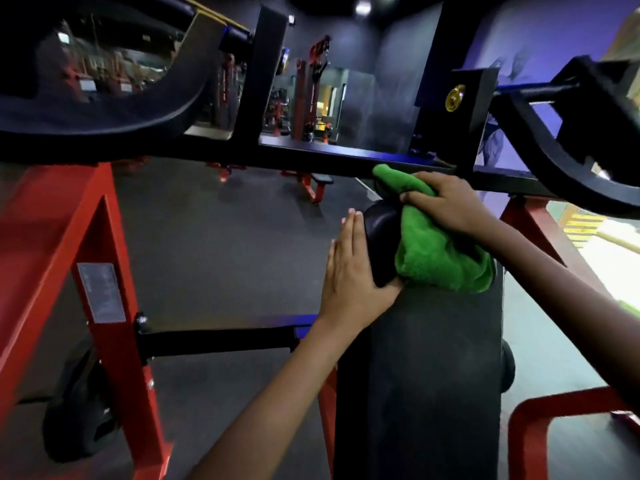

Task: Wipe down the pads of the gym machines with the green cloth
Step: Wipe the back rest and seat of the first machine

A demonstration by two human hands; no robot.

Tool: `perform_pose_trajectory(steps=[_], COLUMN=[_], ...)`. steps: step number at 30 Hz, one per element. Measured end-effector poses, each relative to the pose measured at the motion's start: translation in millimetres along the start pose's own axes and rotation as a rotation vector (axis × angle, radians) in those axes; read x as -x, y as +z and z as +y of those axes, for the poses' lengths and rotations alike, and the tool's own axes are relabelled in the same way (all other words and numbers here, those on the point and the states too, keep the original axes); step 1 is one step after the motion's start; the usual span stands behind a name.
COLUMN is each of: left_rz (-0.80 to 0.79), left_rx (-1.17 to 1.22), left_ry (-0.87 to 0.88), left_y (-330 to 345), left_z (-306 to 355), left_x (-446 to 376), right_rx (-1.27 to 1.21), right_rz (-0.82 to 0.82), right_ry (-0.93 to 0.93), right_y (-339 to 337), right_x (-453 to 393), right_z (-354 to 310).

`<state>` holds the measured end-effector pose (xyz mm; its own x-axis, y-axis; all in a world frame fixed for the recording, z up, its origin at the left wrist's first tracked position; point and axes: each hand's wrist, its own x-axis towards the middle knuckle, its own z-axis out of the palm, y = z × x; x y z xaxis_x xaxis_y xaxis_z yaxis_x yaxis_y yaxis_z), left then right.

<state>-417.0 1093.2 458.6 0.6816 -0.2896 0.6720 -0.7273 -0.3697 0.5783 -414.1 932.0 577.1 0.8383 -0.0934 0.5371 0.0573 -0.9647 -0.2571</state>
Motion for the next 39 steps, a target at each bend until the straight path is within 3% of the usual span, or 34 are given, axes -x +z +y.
perform_pose_trajectory(steps=[2, 6, 10, 13, 19, 28, 33, 36, 39], left_rz=[-0.033, -0.042, -0.044, -0.146, -0.244, -0.409, -0.376, -0.365, -0.389], left_rx=[-0.078, -0.282, -0.301, -0.404, -0.483, -0.554, -0.6, -0.647, -0.662], left_ry=[-0.026, -0.068, -0.008, 0.02, 0.047, 0.07, 0.046, 0.122, 0.2], left_y=[-1, 1, -4, -13, -16, -29, -18, -4, 12], left_z=[7, 20, 18, 14, 22, 14, 30, 40, 55], left_x=[-8, -22, -26, -32, -51, -60, -69, -75, -81], right_rx=[-0.012, 0.12, 0.099, 0.151, 0.211, 0.199, 0.194, 0.217, 0.044], right_rz=[0.009, 0.02, 0.08, 0.082, 0.144, 0.157, 0.15, 0.148, 0.245], right_ry=[0.014, -0.138, 0.0, 0.102, -0.118, 0.166, -0.018, 0.145, 0.352], right_y=[2, 18, 3, -3, 21, 1, 15, 4, -1], right_x=[0, 6, 14, 15, 17, 24, 24, 26, 31], right_z=[-2, -15, 20, 32, -10, 48, 19, 47, 71])
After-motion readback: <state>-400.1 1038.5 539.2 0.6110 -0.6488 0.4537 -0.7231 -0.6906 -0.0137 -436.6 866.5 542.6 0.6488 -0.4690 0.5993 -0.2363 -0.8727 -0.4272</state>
